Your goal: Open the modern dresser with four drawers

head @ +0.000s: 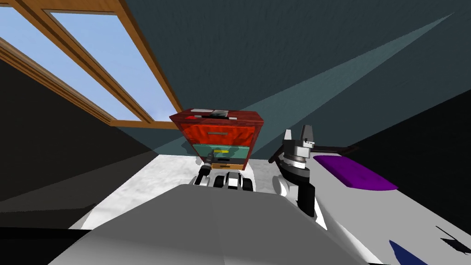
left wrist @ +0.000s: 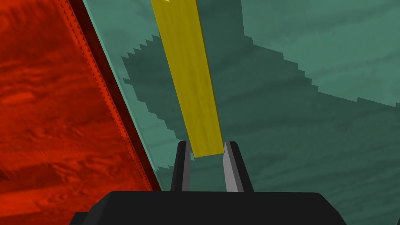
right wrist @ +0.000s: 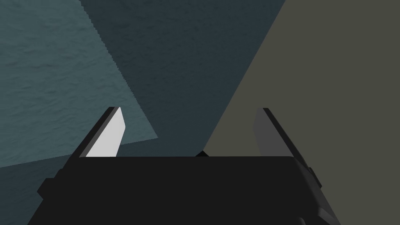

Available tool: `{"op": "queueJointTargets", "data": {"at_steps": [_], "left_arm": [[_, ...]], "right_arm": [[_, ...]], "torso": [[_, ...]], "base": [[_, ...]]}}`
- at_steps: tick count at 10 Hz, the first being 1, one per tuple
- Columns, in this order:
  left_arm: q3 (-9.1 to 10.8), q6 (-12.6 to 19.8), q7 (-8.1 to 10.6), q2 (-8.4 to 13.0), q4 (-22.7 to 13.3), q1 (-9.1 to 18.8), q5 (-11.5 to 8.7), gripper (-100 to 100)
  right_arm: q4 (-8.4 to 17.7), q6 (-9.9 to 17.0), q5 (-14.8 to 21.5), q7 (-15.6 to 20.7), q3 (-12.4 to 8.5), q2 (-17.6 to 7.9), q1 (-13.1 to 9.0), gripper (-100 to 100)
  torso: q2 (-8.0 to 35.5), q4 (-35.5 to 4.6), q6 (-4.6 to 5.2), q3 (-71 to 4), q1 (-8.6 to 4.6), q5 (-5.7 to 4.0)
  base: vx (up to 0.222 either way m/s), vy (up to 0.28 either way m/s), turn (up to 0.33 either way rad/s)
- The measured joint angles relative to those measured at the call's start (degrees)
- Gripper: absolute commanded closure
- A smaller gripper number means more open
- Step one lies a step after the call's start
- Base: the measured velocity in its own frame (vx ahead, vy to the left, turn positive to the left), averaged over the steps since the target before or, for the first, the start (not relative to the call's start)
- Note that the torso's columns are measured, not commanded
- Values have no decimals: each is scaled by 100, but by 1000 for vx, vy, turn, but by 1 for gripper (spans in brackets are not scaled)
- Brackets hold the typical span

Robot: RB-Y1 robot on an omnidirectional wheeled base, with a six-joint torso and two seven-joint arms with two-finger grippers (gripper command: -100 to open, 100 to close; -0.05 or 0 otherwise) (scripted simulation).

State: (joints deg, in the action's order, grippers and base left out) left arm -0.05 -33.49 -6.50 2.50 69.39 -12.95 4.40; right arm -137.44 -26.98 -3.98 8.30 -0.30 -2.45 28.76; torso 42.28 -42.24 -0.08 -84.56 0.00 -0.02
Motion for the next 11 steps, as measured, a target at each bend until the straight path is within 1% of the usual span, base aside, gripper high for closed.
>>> {"op": "queueJointTargets", "data": {"at_steps": [1, 2, 3, 4, 5, 6, 7, 8, 9, 10, 11], "left_arm": [[139, -85, 136, 84, -73, 30, 96, 100], [351, -189, 299, 192, -253, 141, 240, 100], [494, -193, 448, 240, -245, 93, 325, 100], [682, -243, 616, 340, -433, 208, 438, 100], [831, -285, 730, 364, -501, 216, 506, 100], [995, -295, 879, 427, -507, 195, 631, 100], [1126, -336, 996, 471, -618, 260, 695, 100], [1300, -414, 1164, 601, -805, 366, 802, 100], [1442, -518, 1283, 653, -958, 420, 858, 100], [1617, -544, 1429, 711, -986, 421, 981, 100], [1725, -514, 1545, 715, -922, 357, 1056, 100]], "right_arm": [[0, 0, 0, 0, 1, 1, -1, 0], [1, 1, 0, 0, 2, 1, -2, 0], [0, 0, 0, 0, 1, 1, -1, 0], [0, 0, 0, 0, 1, 1, -2, 0], [0, 0, 0, 0, 1, 1, -1, 0], [0, 0, 0, 0, 1, 1, -1, 0], [0, 0, 0, 0, 0, 0, -1, 0], [0, 0, 0, 0, 1, 1, -1, 0], [0, 0, 0, 0, 0, 1, 0, 0], [0, 0, 0, 0, 1, 1, -1, 0], [0, 0, 0, 0, 0, 0, 0, 0]], "torso": [[11, 8, -6, 9, -4, 2], [14, 18, 21, 12, -18, 17], [-6, 12, 14, -2, -11, 11], [-20, 16, 16, -10, -1, 13], [-28, 16, 20, -17, 8, 17], [-26, 13, 24, -15, 6, 17], [-26, 13, 15, -14, 11, 16], [-21, 14, 8, -12, 11, 14], [-19, 17, 3, -10, 16, 19], [-8, 12, 14, -5, 6, 18], [-12, 7, 19, -6, 4, 15]], "base": [[-118, -110, -252], [-95, -107, -89], [-100, -119, -120], [-79, -88, -95], [-74, -77, -202], [-58, -57, -100], [-58, -85, -191], [-47, -83, -80], [-75, -108, -155], [-56, -80, -74], [-60, -86, -198]]}}
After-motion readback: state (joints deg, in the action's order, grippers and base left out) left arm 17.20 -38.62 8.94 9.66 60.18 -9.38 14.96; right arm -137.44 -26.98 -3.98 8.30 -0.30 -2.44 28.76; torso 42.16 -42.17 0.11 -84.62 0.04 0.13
